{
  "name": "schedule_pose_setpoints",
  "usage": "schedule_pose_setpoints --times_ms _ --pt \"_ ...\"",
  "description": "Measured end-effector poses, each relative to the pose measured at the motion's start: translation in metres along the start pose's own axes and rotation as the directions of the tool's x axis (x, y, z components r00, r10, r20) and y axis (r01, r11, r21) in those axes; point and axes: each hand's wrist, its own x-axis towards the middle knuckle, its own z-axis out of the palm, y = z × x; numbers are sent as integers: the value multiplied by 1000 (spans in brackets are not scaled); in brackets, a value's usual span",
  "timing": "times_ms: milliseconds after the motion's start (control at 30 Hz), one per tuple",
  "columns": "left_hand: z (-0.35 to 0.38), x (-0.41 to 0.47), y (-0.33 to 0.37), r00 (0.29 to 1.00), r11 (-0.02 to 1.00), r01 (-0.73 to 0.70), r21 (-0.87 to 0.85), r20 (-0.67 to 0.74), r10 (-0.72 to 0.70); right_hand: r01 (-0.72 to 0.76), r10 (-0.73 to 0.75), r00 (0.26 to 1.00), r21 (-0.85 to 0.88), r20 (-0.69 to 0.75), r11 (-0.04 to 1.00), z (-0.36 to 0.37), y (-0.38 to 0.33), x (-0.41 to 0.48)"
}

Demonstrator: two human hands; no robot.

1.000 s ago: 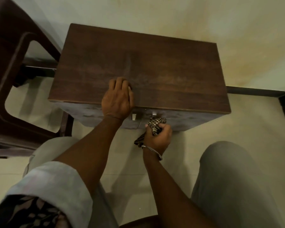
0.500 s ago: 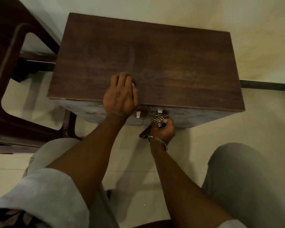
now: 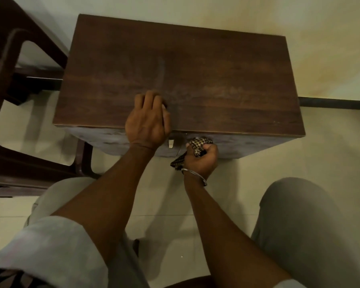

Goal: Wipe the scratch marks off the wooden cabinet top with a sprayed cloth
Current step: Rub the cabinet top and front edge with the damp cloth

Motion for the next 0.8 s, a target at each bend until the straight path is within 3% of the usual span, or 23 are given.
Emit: schedule_pose_setpoints --times_ms 167,800 --pt "1 -1 2 1000 1000 1 -5 2 -1 -77 78 997 29 -10 997 4 -7 0" --pt "5 -2 -2 999 999 -39 15 -25 39 -110 110 992 4 -60 994 2 -12 -5"
